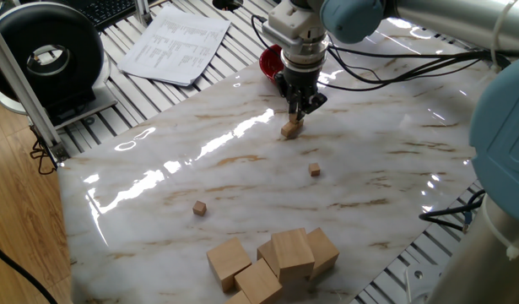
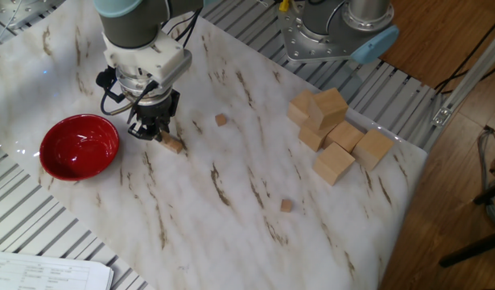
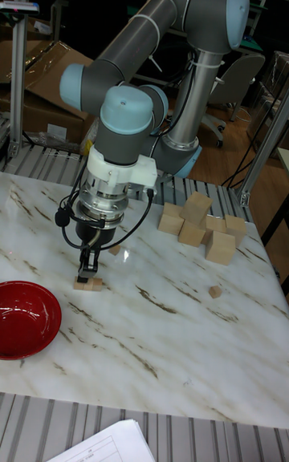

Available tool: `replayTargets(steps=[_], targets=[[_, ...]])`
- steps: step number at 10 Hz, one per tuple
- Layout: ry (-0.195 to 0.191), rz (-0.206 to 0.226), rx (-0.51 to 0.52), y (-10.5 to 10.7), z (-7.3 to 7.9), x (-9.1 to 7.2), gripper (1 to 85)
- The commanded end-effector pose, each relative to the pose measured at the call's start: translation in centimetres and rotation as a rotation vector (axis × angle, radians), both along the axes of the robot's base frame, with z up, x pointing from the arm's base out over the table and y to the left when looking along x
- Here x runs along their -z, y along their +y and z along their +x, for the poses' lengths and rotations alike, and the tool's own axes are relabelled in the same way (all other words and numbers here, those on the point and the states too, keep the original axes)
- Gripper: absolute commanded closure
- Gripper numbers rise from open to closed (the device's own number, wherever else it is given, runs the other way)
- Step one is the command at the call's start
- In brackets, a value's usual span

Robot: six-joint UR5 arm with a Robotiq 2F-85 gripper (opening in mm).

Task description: Stack the blocks into a pyramid shape

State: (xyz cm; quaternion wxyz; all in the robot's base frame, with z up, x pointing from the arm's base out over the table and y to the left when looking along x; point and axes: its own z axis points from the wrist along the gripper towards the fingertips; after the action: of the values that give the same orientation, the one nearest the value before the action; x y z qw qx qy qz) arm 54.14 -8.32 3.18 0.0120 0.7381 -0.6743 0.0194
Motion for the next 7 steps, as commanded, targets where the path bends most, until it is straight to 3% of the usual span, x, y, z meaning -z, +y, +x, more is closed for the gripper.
replayTargets(steps=[1, 7], targets=[[-0.007, 0.011, 0.005, 0.08, 0.15, 0.02, 66.0], [0.009, 0.017, 0.005, 0.08, -0.4, 0.1, 65.7]])
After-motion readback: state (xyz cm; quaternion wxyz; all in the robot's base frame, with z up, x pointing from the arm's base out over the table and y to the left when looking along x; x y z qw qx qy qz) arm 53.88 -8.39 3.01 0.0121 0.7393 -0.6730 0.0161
